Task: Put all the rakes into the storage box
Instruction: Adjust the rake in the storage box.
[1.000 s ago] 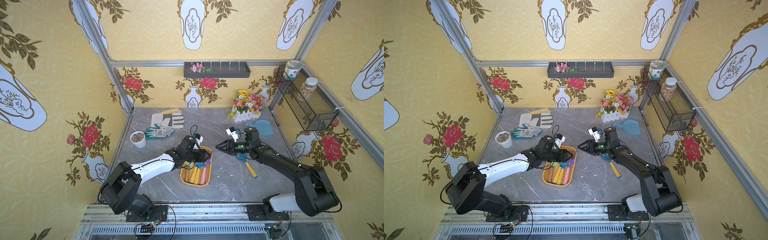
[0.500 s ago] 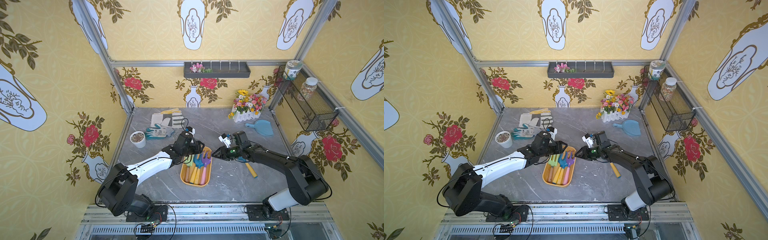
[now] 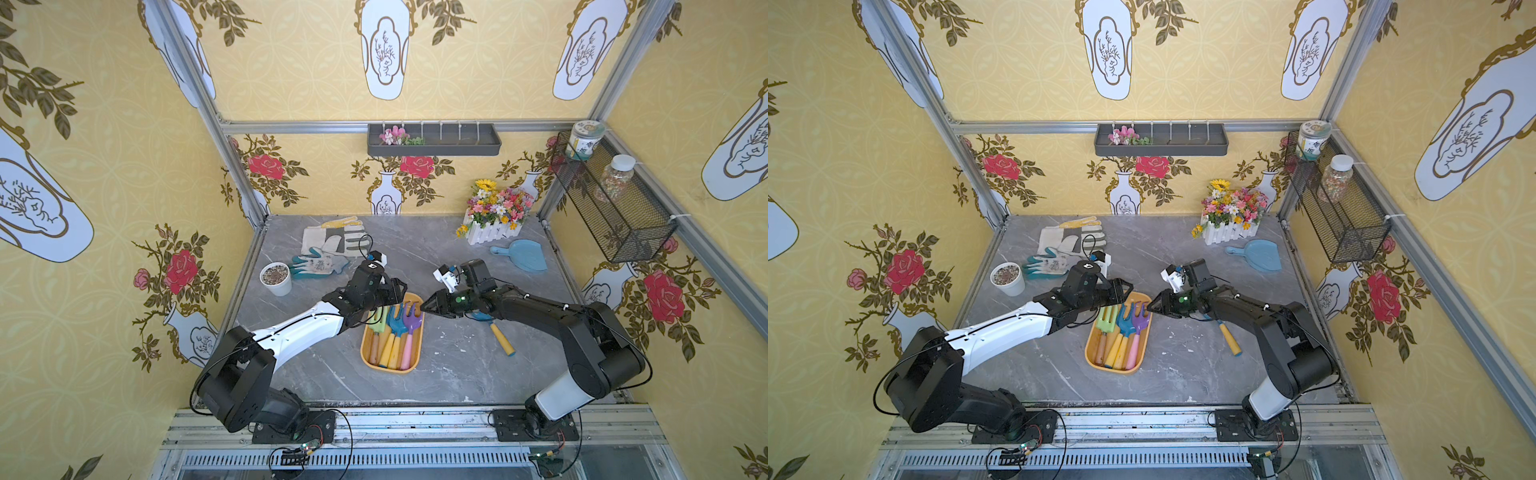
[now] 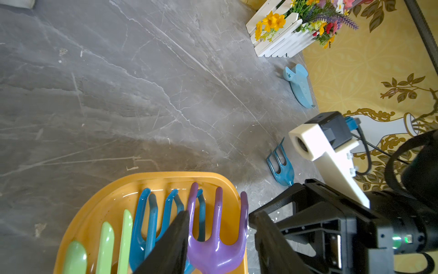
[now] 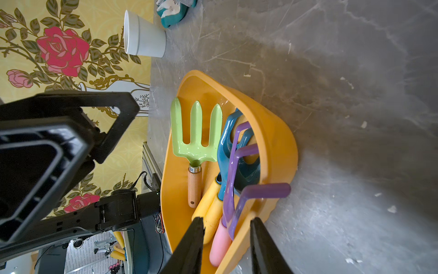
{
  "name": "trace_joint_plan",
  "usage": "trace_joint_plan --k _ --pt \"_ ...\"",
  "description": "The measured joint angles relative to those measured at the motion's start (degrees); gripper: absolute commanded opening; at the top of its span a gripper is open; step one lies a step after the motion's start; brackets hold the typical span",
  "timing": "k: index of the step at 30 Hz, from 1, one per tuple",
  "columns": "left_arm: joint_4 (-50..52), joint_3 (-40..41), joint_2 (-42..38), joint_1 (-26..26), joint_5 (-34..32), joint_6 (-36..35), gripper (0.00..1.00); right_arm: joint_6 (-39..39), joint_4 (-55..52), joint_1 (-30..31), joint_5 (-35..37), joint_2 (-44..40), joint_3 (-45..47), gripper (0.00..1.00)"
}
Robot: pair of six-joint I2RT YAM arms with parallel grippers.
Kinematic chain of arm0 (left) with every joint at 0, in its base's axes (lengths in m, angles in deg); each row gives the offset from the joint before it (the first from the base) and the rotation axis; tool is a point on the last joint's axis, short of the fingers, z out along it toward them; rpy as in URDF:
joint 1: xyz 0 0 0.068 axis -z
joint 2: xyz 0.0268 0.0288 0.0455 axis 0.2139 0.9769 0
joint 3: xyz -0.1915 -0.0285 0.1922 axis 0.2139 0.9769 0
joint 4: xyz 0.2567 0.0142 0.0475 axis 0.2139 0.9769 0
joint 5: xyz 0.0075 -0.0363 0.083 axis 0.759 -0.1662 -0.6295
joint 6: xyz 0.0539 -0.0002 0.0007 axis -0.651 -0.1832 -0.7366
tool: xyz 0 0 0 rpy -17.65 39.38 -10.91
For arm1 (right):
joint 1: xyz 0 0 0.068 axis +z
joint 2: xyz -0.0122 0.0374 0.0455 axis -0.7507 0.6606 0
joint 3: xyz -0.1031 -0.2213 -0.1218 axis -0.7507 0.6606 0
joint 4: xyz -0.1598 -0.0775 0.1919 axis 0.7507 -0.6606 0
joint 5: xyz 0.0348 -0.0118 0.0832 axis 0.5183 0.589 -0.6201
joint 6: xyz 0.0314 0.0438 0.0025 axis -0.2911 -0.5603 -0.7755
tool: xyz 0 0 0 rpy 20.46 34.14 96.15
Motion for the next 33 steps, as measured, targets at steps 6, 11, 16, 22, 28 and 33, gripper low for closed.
trace_joint_plan --k 6,11,16,22,28,33 --pt "0.1 -0.2 -0.1 -0.3 0.0 -0.2 0.50 0.0 0.5 0.6 -0.3 1.0 -1.0 0.38" --pt "0.4 -0.2 -0.4 -0.3 0.0 -0.3 0.50 -0.2 1.4 1.0 -0.3 1.9 -1.5 0.38" --pt "0.4 -0.1 -0.7 -0.4 0.0 -0.4 0.50 -0.6 1.5 1.7 -0.3 2.3 -2.3 0.38" --pt "0.4 1.0 -1.0 -0.5 0.0 -0.4 0.50 -0.5 1.4 3.7 -0.3 3.0 -5.0 0.38" --pt "0.4 1.4 -1.1 -0.7 -0.1 -0.4 0.50 0.1 0.9 5.3 -1.2 6.6 -8.0 0.38" --pt "0.2 2.2 -1.6 -0.8 -0.1 -0.4 0.50 1.3 -1.4 6.6 -1.6 9.9 -11.6 0.38"
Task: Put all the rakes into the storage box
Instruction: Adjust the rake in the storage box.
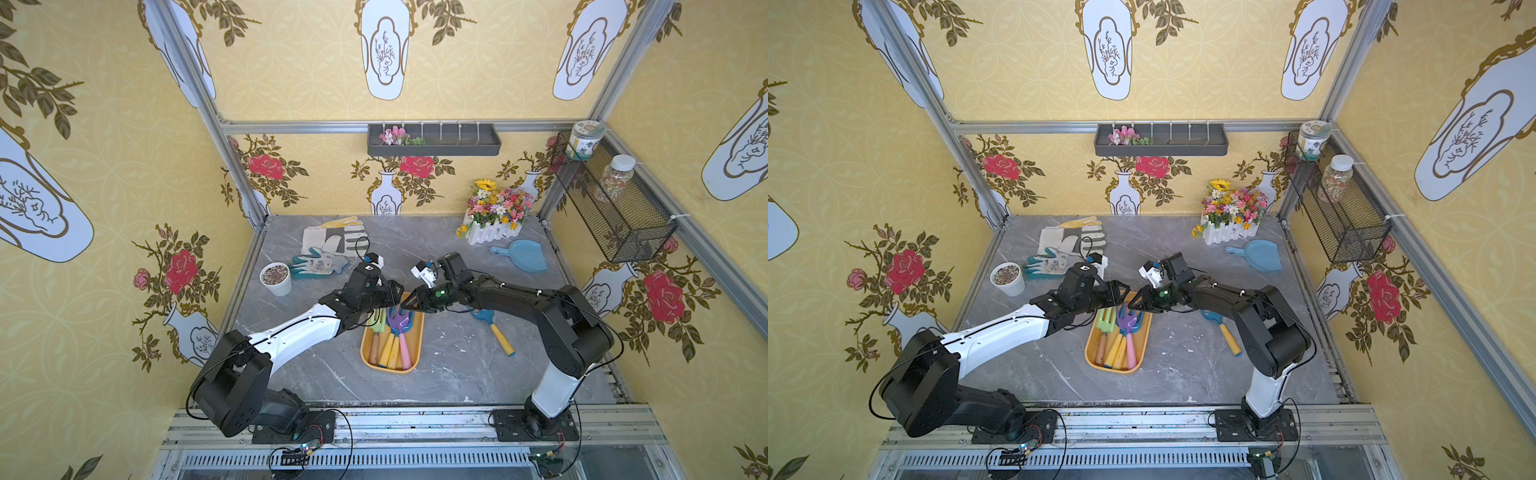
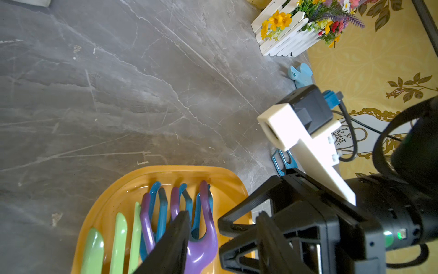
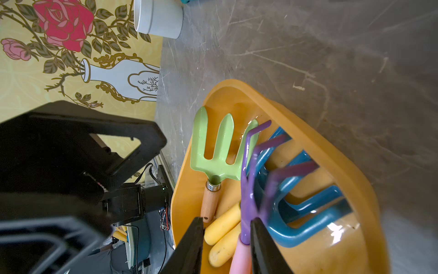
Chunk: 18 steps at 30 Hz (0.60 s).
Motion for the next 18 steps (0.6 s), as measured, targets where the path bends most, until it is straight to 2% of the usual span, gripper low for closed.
trace_joint_plan --k 6,11,15,18 --pt "-0.2 0.7 -0.7 -0.1 -0.6 0.4 0.50 2.1 -3.2 1.5 0.3 0.5 -2.3 0.37" --pt "-0.2 0.7 -0.7 -0.1 -0.6 0.4 0.51 3.7 -6.0 1.6 2.4 -3.4 -1.9 0.38" --pt "-0.2 0.1 0.8 -0.1 -0.4 0.4 0.51 4.1 -8.6 1.1 8.2 -8.3 -1.1 0.43" --pt "-0.7 -0.7 2.0 -0.1 0.5 0.4 0.51 4.1 -12.9 0.3 18.6 -11.0 -1.0 0.44"
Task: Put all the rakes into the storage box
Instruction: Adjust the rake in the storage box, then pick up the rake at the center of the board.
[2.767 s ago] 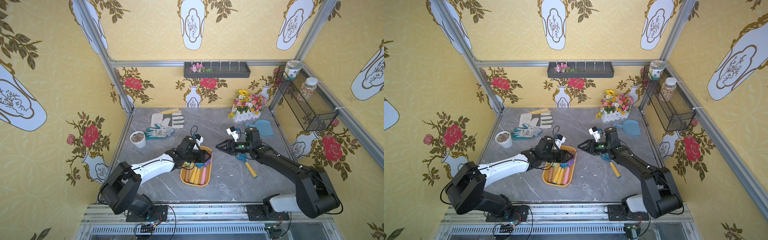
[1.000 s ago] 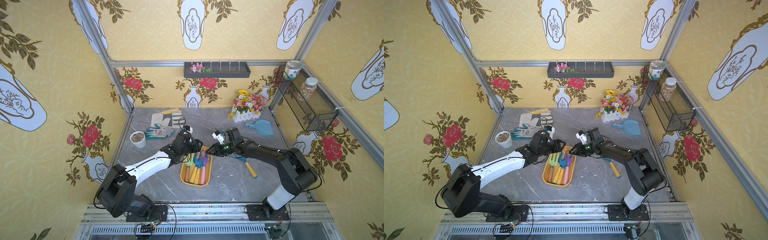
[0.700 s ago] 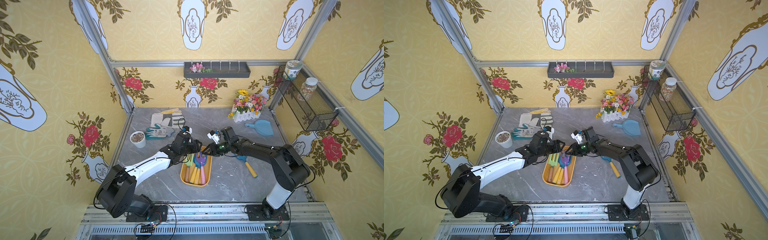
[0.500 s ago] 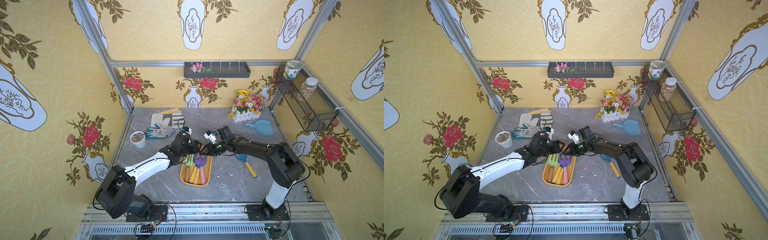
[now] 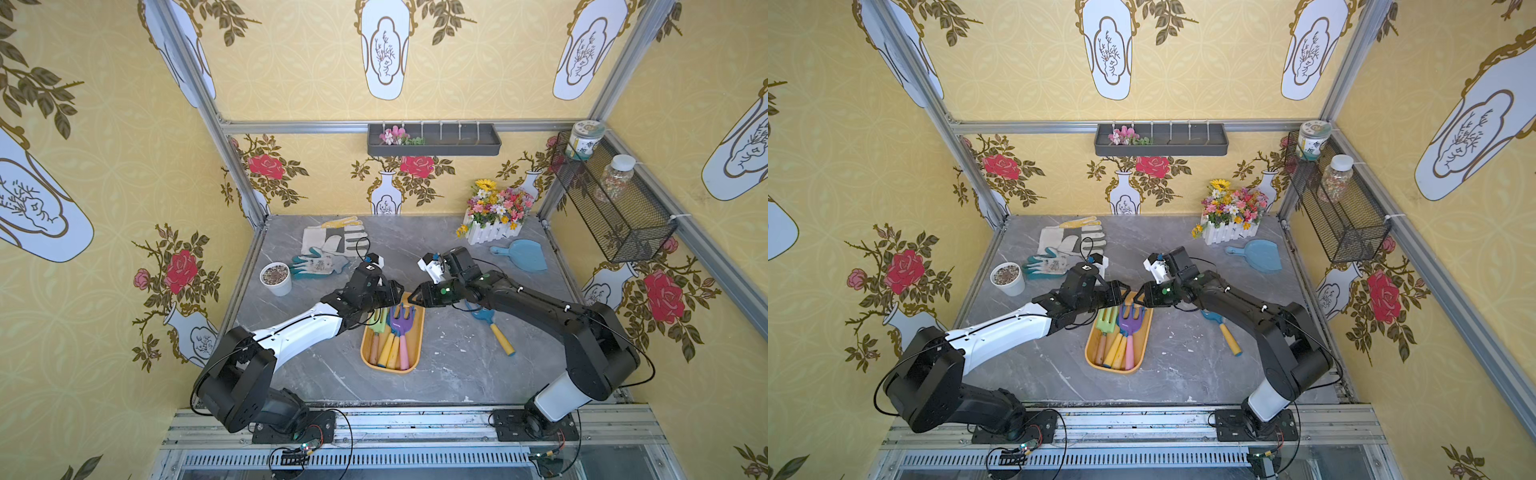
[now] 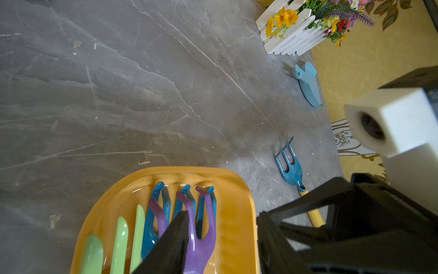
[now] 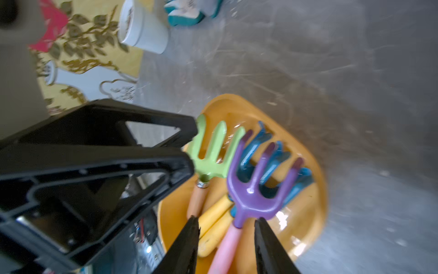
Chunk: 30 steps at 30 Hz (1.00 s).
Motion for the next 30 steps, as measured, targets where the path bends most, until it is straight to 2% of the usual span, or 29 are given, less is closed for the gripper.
trace_joint_plan --k 2,7,12,16,21,30 --pt "-0.1 -0.4 0.7 0.0 0.1 0.0 0.51 0.0 -3.4 -0.3 7.4 -0.4 0.1 0.45" --pt "-1.6 -1.2 1.9 0.0 1.3 0.0 0.51 -2.4 -12.5 -2.4 23.8 0.4 2.5 0.58" --pt "-2.4 -1.4 2.2 0.0 1.9 0.5 0.51 -5.6 -17.0 -5.6 32.6 -1.7 6.7 0.65" --pt "-2.5 -1.4 2.3 0.0 2.1 0.5 0.52 -7.1 -17.8 -7.4 35.5 -5.3 9.2 0.71" --pt "-2.5 -2.4 3.4 0.0 2.8 0.5 0.52 -8.5 -19.8 -10.8 37.1 -7.4 12.8 0.71" --pt "-2.5 -5.6 6.6 0.0 4.2 0.4 0.52 -9.7 -20.6 -12.1 36.7 -8.8 17.2 0.70"
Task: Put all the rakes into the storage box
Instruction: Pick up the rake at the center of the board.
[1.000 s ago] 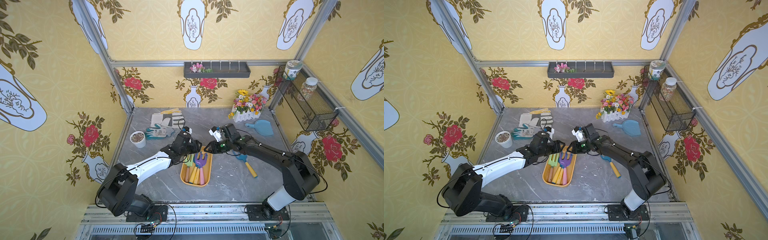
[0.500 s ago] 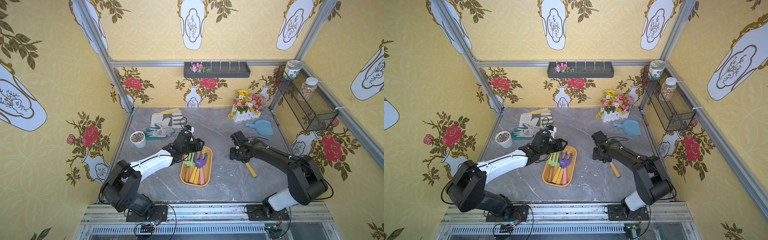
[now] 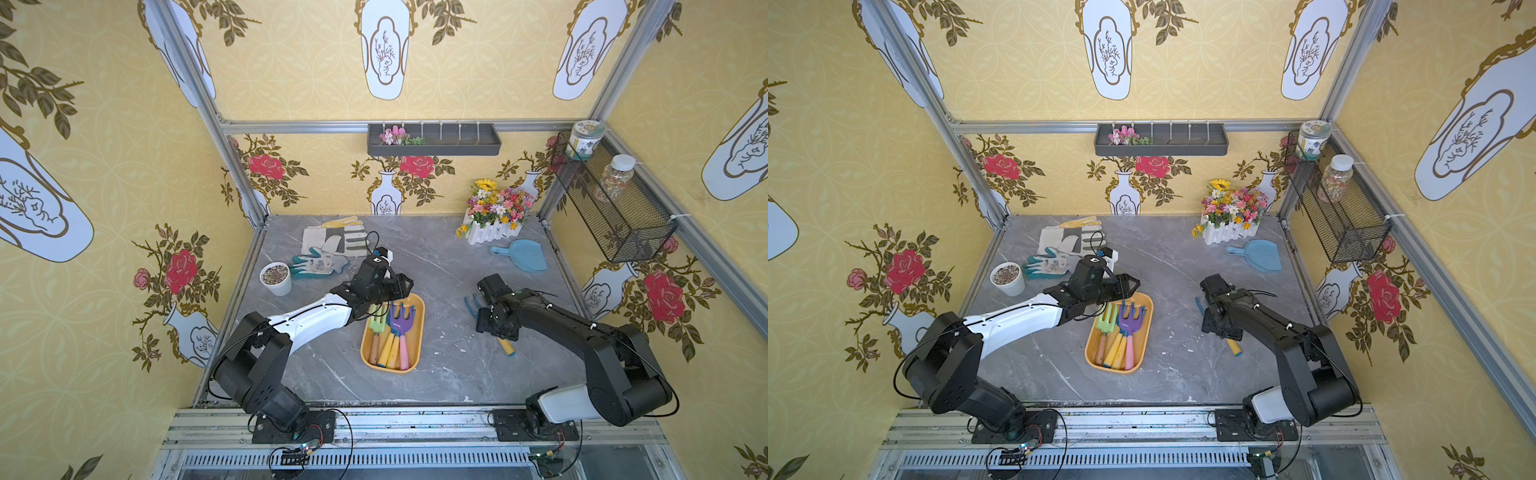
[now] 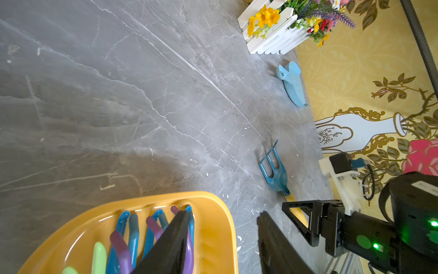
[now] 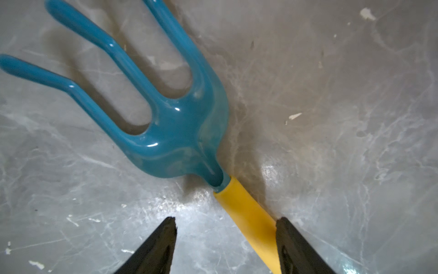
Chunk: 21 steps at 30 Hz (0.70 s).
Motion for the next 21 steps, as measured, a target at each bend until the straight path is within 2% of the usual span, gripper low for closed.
trace_joint_plan --k 5,7,10,12,14,19,21 --pt "-0.1 -2.1 2.3 0.0 0.7 0.0 0.52 0.0 0.5 -0.7 -1.5 0.0 1.4 0.70" --pt "-0.1 -3.1 3.5 0.0 0.8 0.0 0.52 0.0 0.7 -1.1 -2.1 0.0 1.9 0.67" --pt "0.0 -4.7 5.0 0.0 1.0 0.1 0.52 0.2 1.5 -1.3 -4.0 0.1 2.4 0.56" --pt "-0.2 -5.7 5.6 0.1 1.2 0.3 0.53 0.5 2.1 -1.3 -5.5 0.4 2.6 0.46" --pt "-0.4 -6.0 5.7 0.2 1.4 0.9 0.53 1.3 2.5 -1.3 -5.7 0.7 2.6 0.41" --pt "-0.7 -6.1 5.6 0.8 1.4 0.9 0.53 1.6 4.5 -1.4 -6.2 1.5 2.3 0.09" --pt "-0.9 -6.1 5.6 1.0 1.4 0.9 0.53 1.9 4.9 -1.4 -6.9 1.7 2.3 0.00"
